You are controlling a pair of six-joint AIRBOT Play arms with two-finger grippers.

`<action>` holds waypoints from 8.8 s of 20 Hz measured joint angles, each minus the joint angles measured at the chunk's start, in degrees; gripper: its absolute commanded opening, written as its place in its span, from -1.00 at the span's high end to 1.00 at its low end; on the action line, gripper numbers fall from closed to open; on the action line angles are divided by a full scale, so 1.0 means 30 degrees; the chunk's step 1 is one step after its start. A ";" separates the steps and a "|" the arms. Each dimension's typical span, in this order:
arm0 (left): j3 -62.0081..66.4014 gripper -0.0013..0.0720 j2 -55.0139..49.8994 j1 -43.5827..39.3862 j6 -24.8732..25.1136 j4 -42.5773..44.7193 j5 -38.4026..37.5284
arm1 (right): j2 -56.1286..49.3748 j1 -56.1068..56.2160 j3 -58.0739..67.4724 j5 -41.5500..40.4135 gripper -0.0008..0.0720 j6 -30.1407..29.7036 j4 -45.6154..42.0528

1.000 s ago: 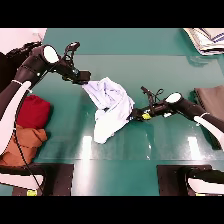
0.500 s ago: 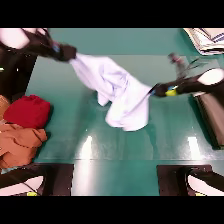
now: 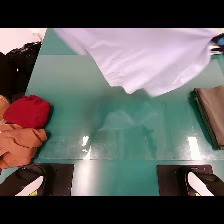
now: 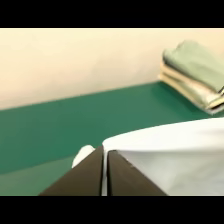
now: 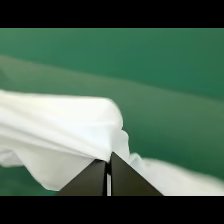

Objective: Fold the shirts.

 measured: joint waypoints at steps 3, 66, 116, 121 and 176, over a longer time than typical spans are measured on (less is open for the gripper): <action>0.0211 0.91 0.1304 0.0000 0.0000 -0.0758 0.0459 | 0.0736 -0.0729 0.1829 0.0474 0.94 0.0015 -0.0102; -2.2964 0.91 -0.3373 0.3920 -0.2834 -0.3075 0.1224 | -0.1734 -0.1027 -0.9996 0.4677 -0.01 -0.0036 -0.3963; 0.2951 0.91 0.3147 0.3927 -0.1020 -0.4211 -0.2550 | 0.0699 -0.4903 0.8808 0.4175 0.94 0.0525 -0.2106; -0.2324 0.90 0.0277 0.3927 -0.0809 -0.4189 -0.5027 | -0.3126 -0.3177 0.6054 0.7176 0.94 0.0874 -0.2433; -1.1162 0.82 -1.0608 0.4991 0.1355 -0.3475 -0.1464 | -0.7548 -0.2091 -0.4248 0.3840 -0.14 0.1035 -0.3096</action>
